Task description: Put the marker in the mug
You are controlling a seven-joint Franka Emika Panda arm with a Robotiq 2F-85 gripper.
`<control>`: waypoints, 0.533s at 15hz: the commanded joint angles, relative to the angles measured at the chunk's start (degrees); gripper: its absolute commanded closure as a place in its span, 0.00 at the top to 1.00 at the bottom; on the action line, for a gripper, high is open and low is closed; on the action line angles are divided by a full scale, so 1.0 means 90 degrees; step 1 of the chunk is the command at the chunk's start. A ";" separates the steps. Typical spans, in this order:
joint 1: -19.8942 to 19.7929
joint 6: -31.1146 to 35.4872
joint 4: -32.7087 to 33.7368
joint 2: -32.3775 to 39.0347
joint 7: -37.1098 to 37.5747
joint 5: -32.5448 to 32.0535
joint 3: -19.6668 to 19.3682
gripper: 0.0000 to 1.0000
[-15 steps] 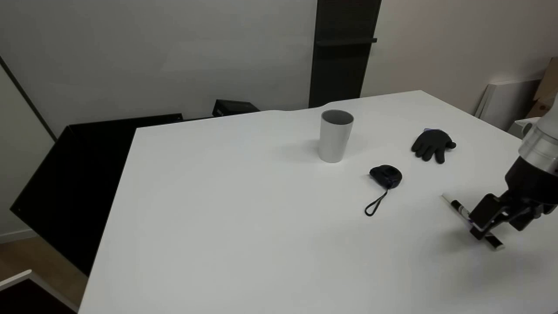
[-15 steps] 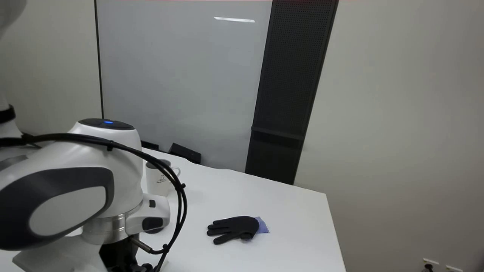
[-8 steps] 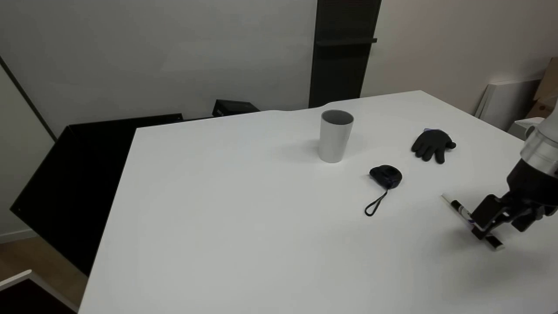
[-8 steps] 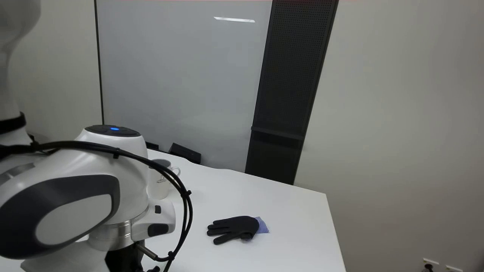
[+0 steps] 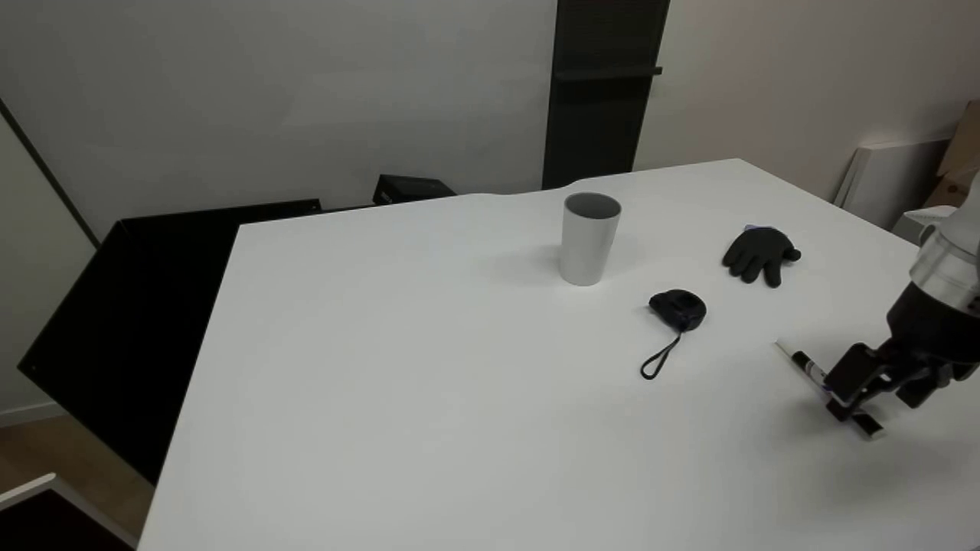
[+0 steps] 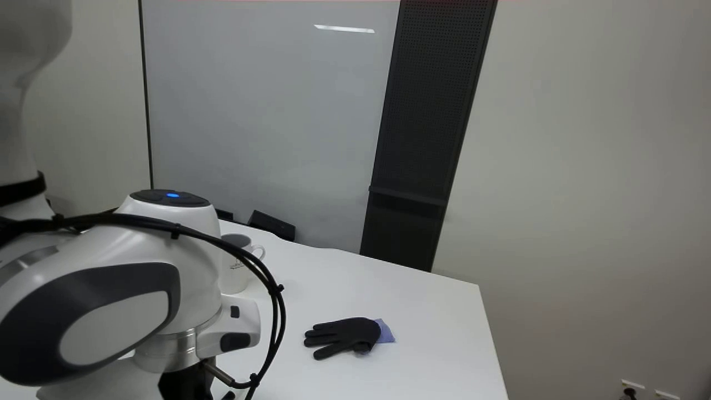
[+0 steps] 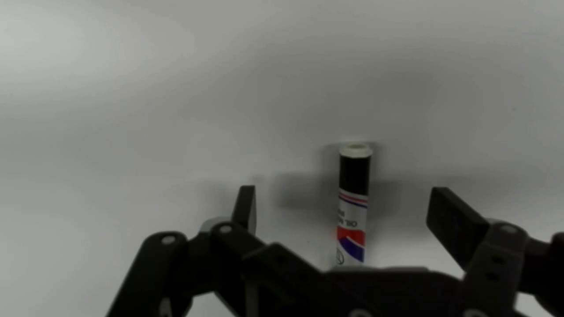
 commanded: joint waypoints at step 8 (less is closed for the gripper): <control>0.0006 0.0047 0.0187 0.0247 0.0303 0.0026 -0.0080 0.31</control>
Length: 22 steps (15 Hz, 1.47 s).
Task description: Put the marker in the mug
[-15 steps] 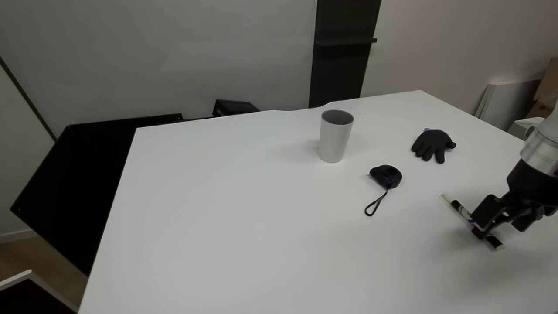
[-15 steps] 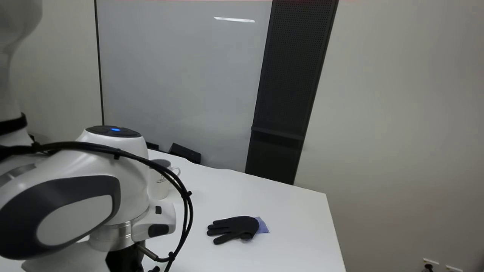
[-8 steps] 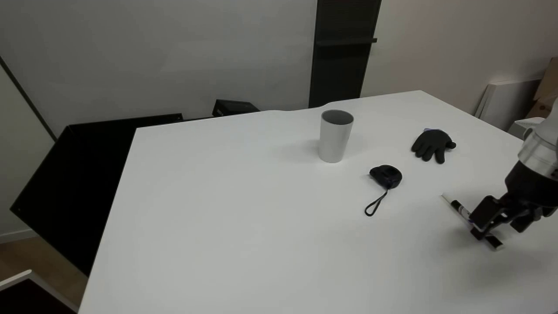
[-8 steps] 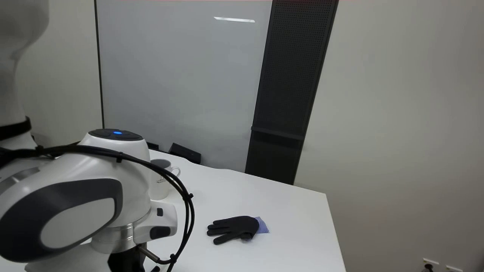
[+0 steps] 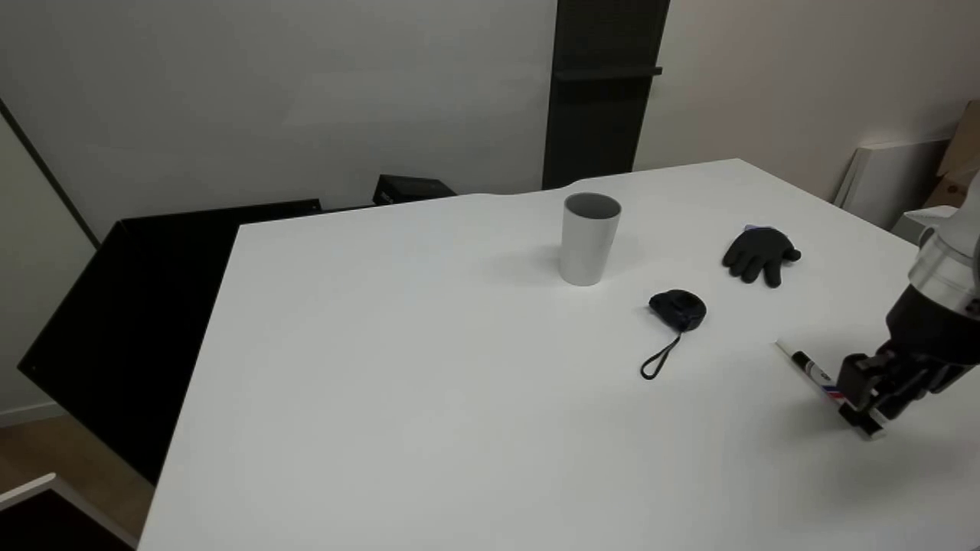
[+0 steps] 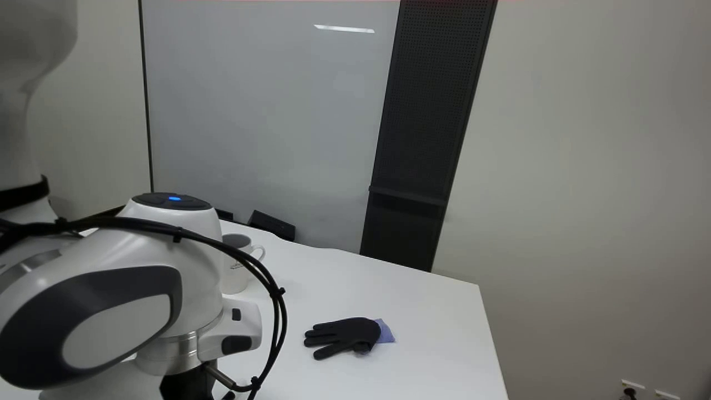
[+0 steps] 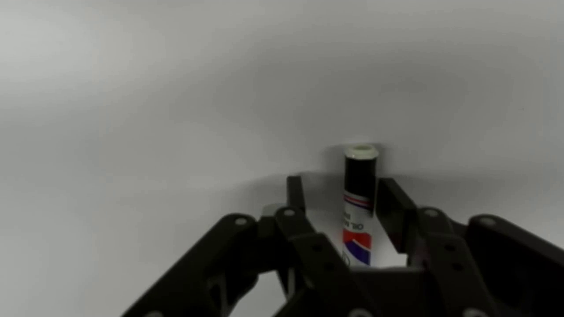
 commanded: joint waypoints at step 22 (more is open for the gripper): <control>-0.0061 -0.5046 0.2699 -0.1010 0.1927 0.0966 -0.0747 0.07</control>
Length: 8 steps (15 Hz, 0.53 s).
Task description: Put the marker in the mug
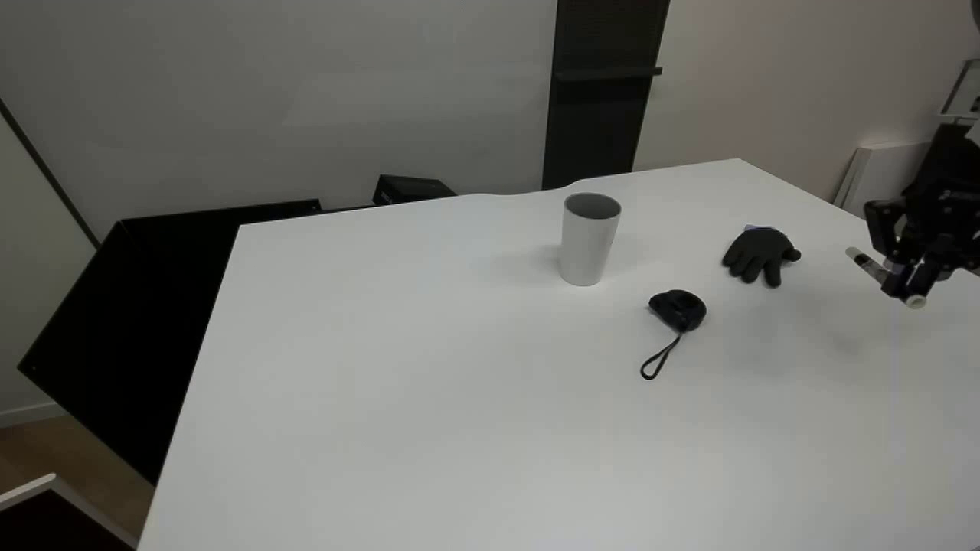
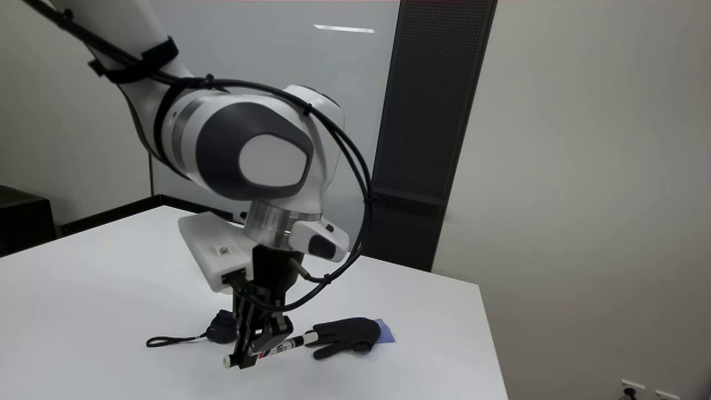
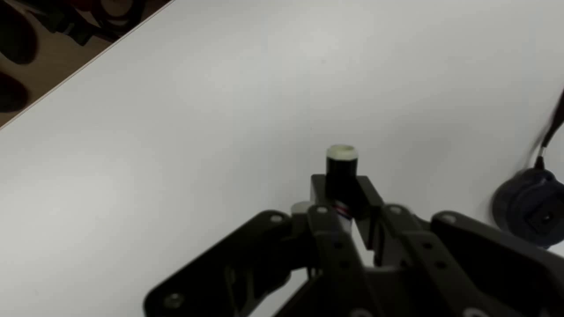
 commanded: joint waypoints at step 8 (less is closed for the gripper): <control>-0.0234 -0.1966 0.1991 0.0402 0.0651 0.1103 0.0407 0.07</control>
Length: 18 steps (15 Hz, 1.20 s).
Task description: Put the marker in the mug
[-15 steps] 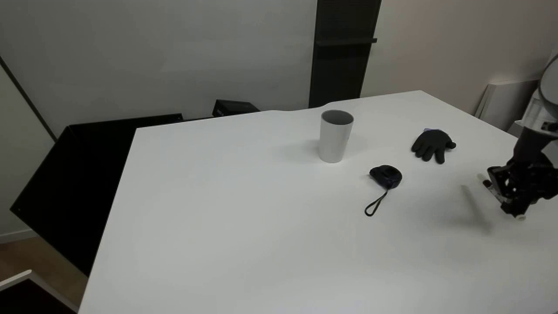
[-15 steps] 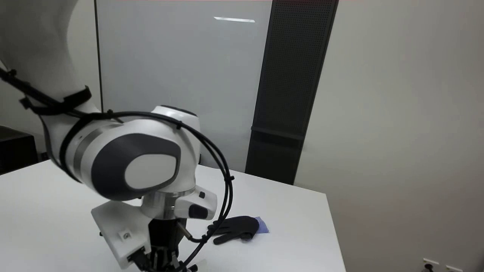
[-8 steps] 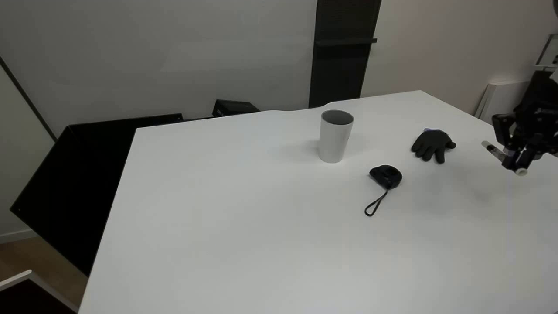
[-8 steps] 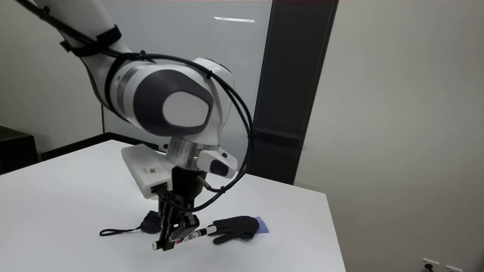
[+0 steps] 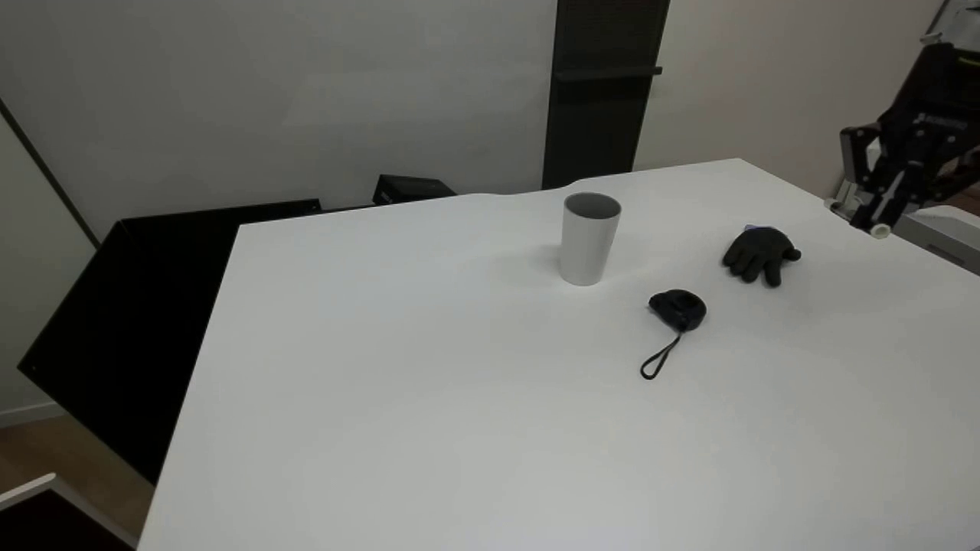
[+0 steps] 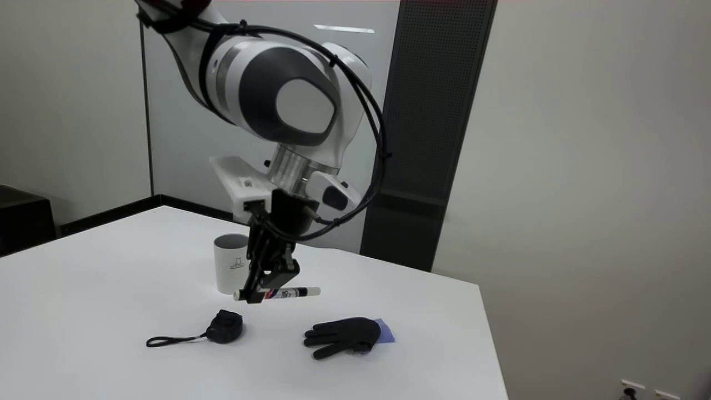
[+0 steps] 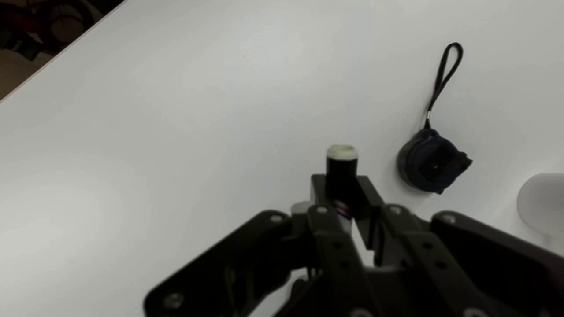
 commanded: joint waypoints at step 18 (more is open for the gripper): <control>0.0160 -0.2290 0.4211 0.2769 0.2690 0.2526 0.0953 0.07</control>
